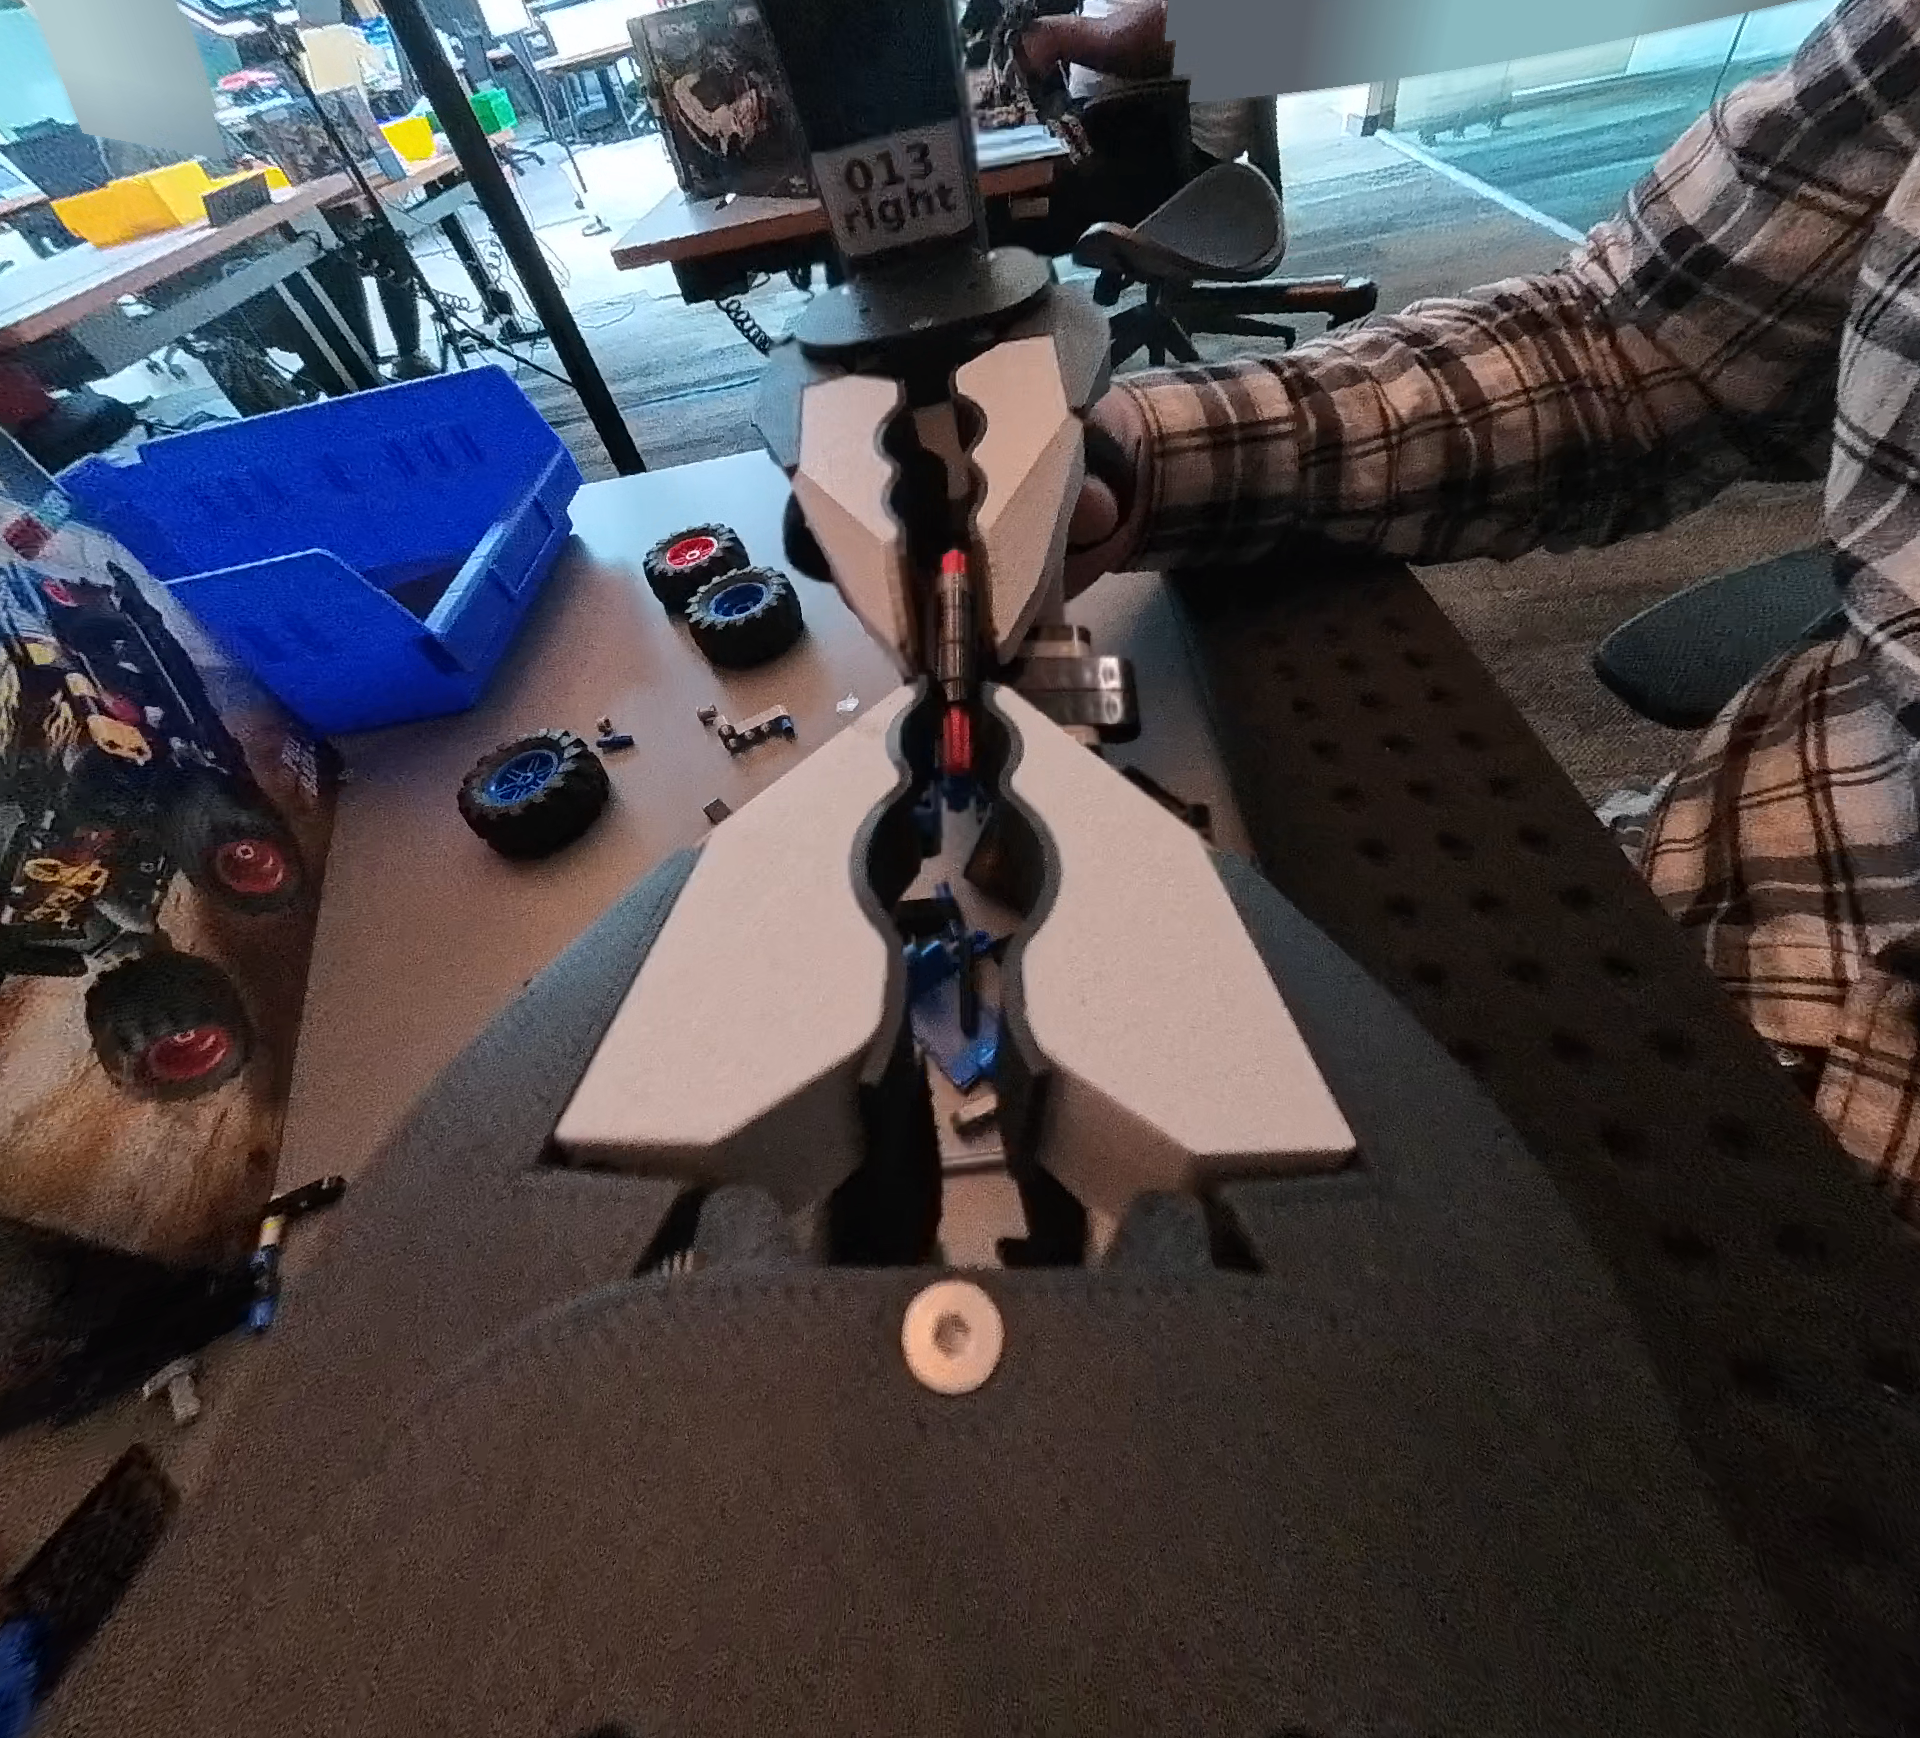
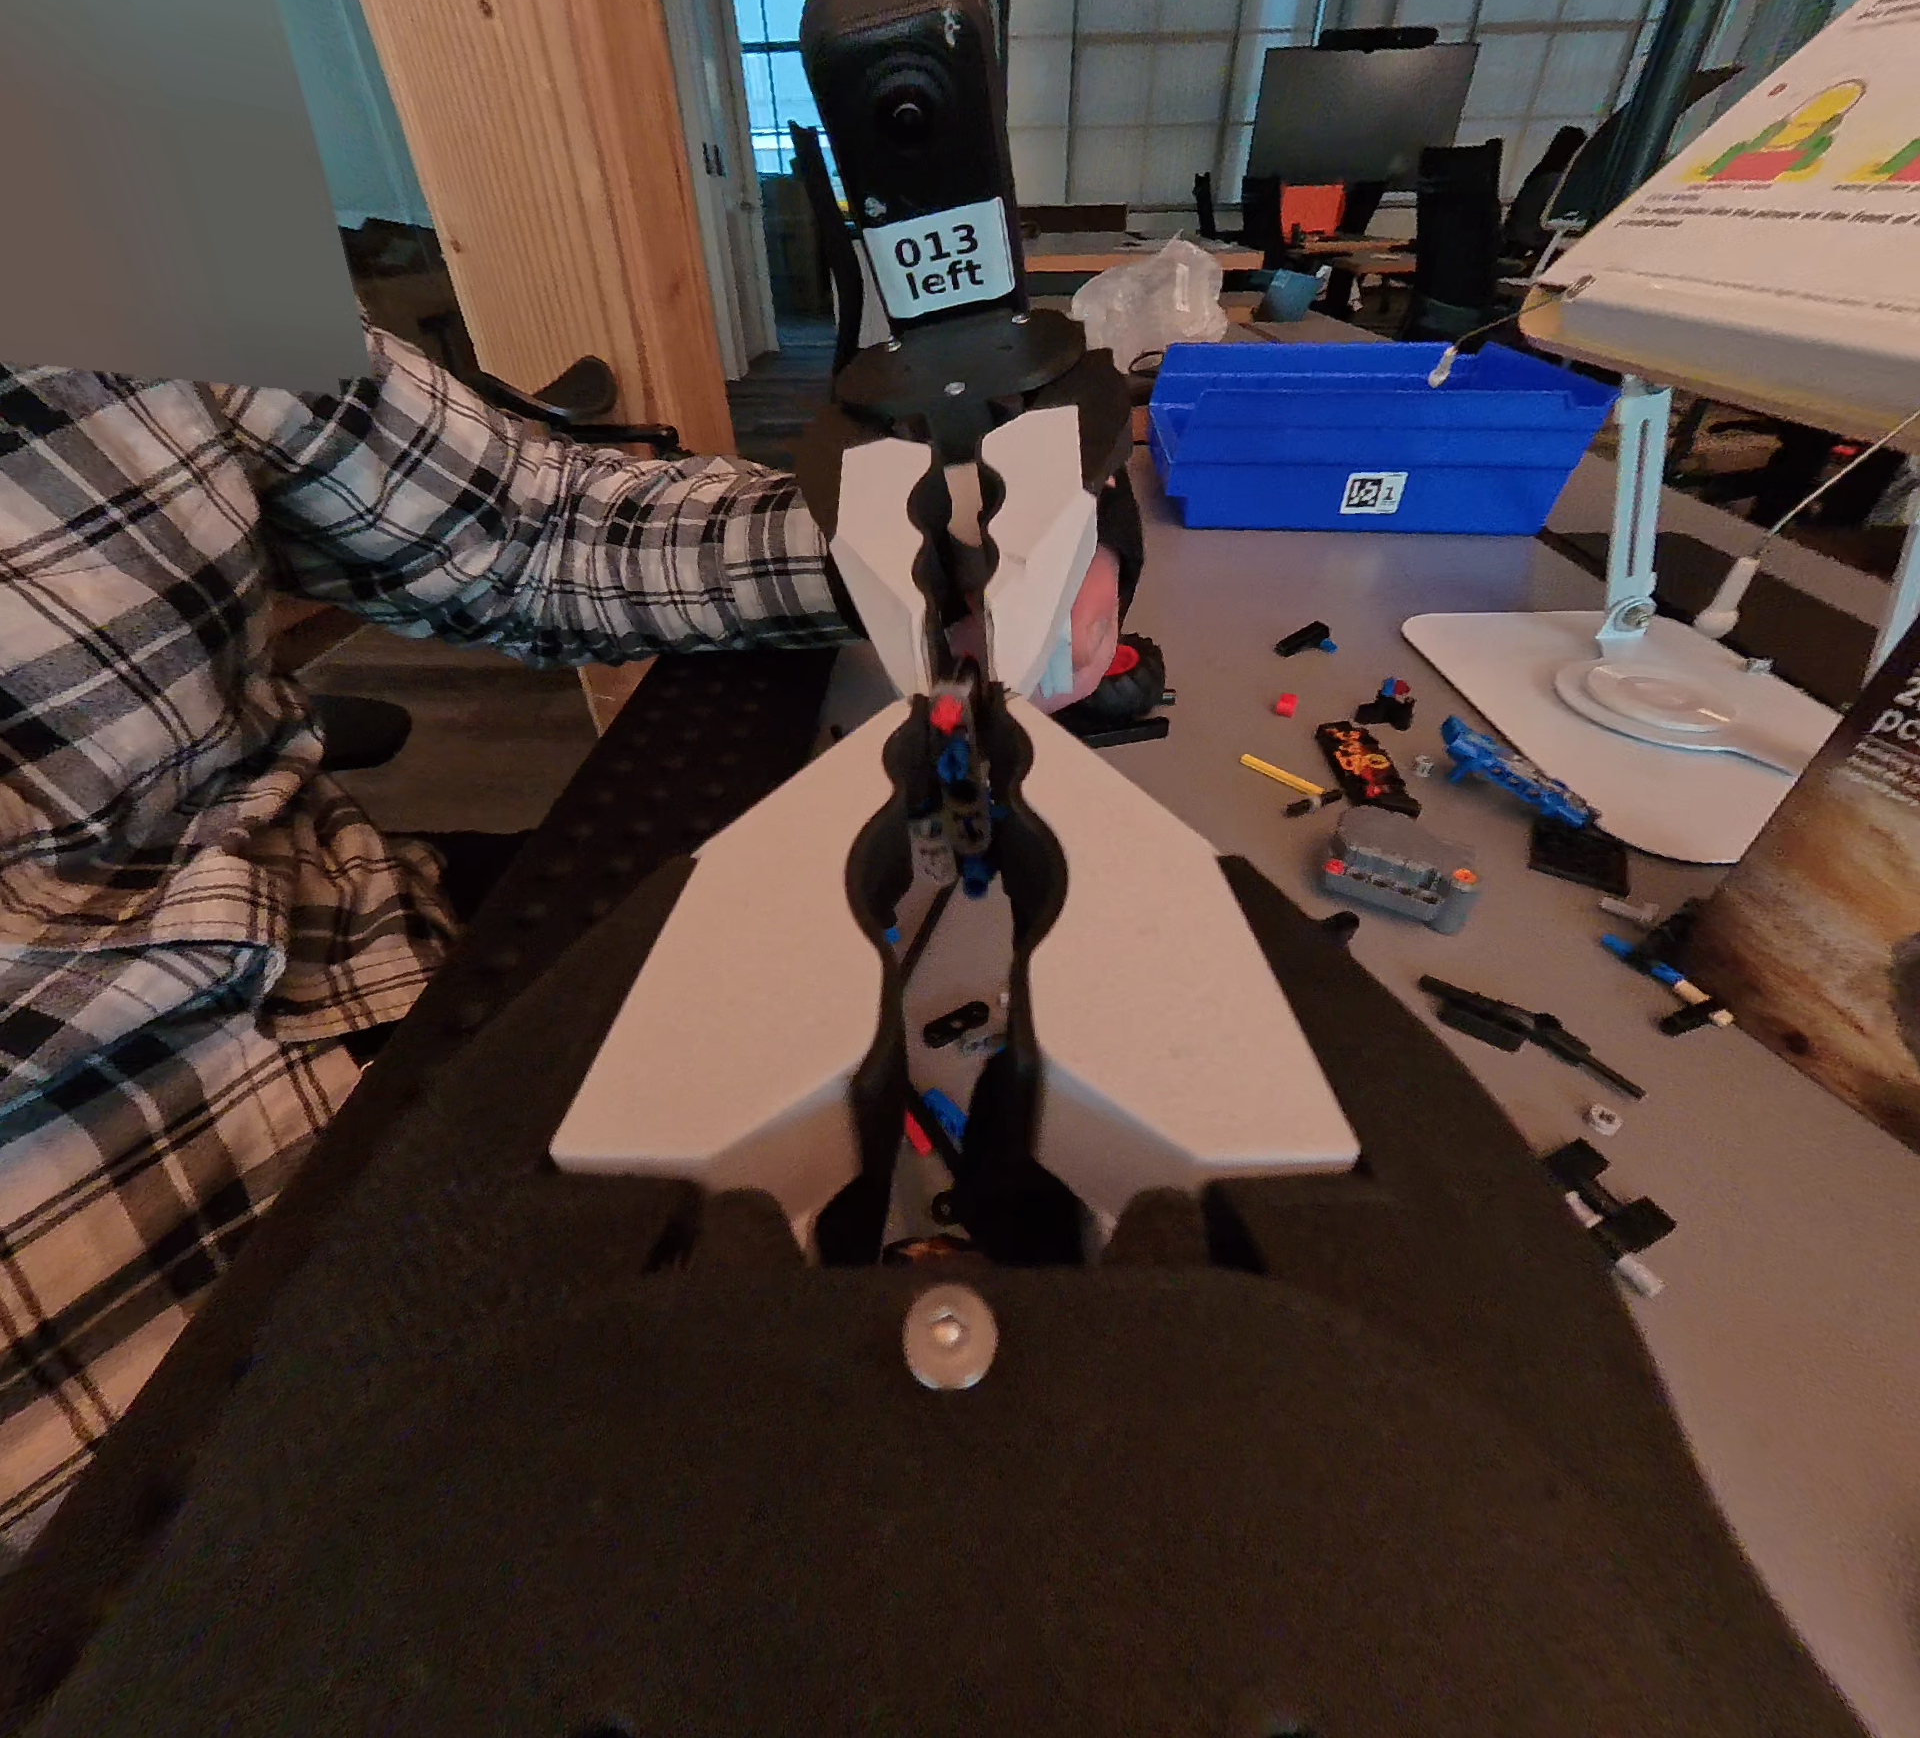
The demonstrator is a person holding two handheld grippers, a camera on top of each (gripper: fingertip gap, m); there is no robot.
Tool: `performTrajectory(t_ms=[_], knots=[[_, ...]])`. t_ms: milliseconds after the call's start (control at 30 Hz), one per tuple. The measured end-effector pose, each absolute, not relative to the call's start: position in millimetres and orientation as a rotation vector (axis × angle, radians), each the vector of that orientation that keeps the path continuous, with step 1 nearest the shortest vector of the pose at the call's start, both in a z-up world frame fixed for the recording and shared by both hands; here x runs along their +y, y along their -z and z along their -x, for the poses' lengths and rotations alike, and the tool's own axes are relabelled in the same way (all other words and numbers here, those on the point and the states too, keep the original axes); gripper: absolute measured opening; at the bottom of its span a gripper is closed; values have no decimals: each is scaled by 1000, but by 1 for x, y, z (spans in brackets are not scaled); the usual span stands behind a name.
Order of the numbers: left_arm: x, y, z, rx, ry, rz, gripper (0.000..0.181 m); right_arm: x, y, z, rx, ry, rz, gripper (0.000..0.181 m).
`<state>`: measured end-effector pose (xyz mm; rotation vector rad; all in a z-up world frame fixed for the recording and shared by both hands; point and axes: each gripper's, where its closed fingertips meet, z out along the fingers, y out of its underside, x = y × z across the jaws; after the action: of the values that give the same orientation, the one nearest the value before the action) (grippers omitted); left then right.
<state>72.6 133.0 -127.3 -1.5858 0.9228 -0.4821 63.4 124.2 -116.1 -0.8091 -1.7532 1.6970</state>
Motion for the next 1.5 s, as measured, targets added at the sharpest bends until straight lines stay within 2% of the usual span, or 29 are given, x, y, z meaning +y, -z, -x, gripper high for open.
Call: performTrajectory(t_ms=[167, 1100, 1200, 1300, 1433, 1500], knots=[[132, 138, -74, 983, 419, 1629, 4, 118, 123, -60, -1808, -1528, 774, 5], [113, 126, -78, 1113, 270, 1553, 5, 113, 121, -76, -1867, -1436, 653, 5], [112, 121, -76, 1103, 286, 1544, 2, 114, 119, -80, -1864, -1446, 647, 6], [104, 87, -30, 948, 297, 1508, 1, 155, 96, -99, -1677, -1542, 703, 4], [115, 131, -43, 1038, 317, 1651, 2, 155, 115, -90, -1741, -1495, 780, 5], [121, 127, -43, 1001, 305, 1633, 1, 154, 117, -88, -1744, -1499, 795, 5]])
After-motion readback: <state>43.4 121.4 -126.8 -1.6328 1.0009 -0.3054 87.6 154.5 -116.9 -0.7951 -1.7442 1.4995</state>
